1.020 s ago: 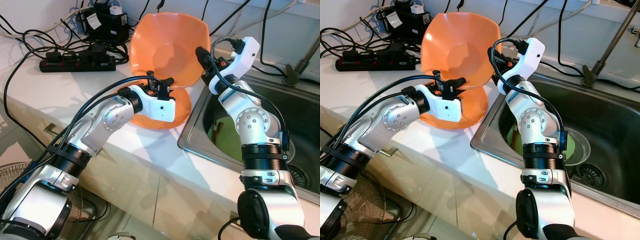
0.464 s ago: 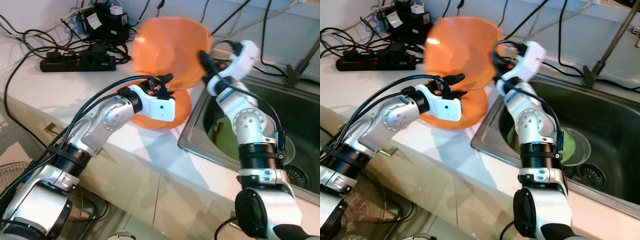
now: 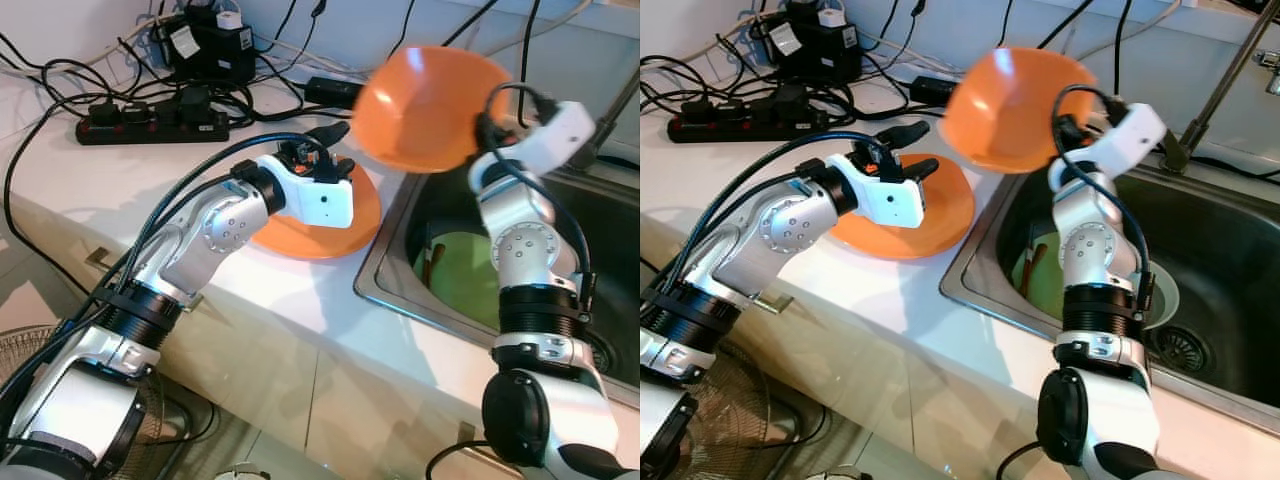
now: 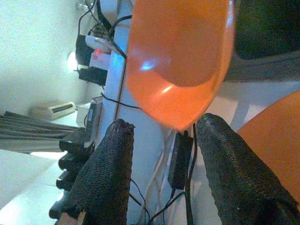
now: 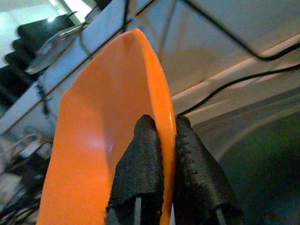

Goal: Kitchen organization

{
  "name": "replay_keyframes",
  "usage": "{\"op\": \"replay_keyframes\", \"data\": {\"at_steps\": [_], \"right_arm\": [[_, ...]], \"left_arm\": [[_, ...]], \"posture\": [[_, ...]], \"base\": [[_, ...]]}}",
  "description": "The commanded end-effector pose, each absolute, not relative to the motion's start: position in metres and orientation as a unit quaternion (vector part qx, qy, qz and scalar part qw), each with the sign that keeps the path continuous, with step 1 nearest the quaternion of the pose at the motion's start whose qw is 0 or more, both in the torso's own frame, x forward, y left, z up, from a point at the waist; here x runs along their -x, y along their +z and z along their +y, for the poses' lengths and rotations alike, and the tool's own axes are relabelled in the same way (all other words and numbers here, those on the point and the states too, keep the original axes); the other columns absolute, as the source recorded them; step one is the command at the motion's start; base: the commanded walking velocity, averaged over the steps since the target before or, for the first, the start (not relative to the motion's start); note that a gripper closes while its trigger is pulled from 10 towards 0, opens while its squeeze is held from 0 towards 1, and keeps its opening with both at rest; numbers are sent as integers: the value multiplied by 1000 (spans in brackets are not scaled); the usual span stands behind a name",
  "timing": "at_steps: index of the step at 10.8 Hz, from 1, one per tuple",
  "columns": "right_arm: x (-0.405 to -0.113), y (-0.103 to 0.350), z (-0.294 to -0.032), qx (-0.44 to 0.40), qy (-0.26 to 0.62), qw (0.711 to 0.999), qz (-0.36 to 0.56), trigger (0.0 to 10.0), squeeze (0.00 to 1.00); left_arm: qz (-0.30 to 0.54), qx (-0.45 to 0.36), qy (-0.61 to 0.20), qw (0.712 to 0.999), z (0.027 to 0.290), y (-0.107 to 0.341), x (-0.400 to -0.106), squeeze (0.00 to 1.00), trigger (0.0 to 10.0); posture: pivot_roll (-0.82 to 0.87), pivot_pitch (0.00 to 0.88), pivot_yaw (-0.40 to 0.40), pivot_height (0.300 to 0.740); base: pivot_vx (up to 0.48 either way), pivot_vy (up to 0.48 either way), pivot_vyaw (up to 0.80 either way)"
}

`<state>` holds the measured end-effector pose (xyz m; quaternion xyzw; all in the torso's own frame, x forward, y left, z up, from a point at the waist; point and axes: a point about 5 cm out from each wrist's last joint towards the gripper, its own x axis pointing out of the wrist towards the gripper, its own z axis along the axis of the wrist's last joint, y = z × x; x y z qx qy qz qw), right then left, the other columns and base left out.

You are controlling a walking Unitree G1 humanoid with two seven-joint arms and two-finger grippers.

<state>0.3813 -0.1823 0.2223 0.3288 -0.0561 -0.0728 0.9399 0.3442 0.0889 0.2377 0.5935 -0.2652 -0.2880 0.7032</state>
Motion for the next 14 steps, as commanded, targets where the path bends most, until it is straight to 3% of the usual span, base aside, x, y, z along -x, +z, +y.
{"op": "replay_keyframes", "data": {"at_steps": [1,3,4,8,14], "right_arm": [[-380,229,-196,-286,-109,949,-80,9882,0],[-377,223,-205,-185,-150,969,-68,10000,0],[-371,213,-222,-82,-217,971,-53,10000,0],[-357,200,-256,-54,-322,944,-47,10000,0],[-361,131,-233,-4,-238,964,115,10000,0]], "left_arm": [[-274,-582,-286,710,86,242,-342,0,10000],[-260,-557,-288,734,89,238,-341,0,10000],[-235,-519,-288,770,94,231,-342,0,10000],[-217,-506,-286,784,96,226,-334,0,10000],[-185,-455,-286,823,97,222,-330,0,10000]], "posture": [[165,0,-69,740],[161,0,-68,740],[160,0,-70,740],[156,0,-72,740],[160,0,-77,740]], "base": [[0,0,0],[0,0,0],[0,0,0],[0,0,0],[0,0,0]]}}
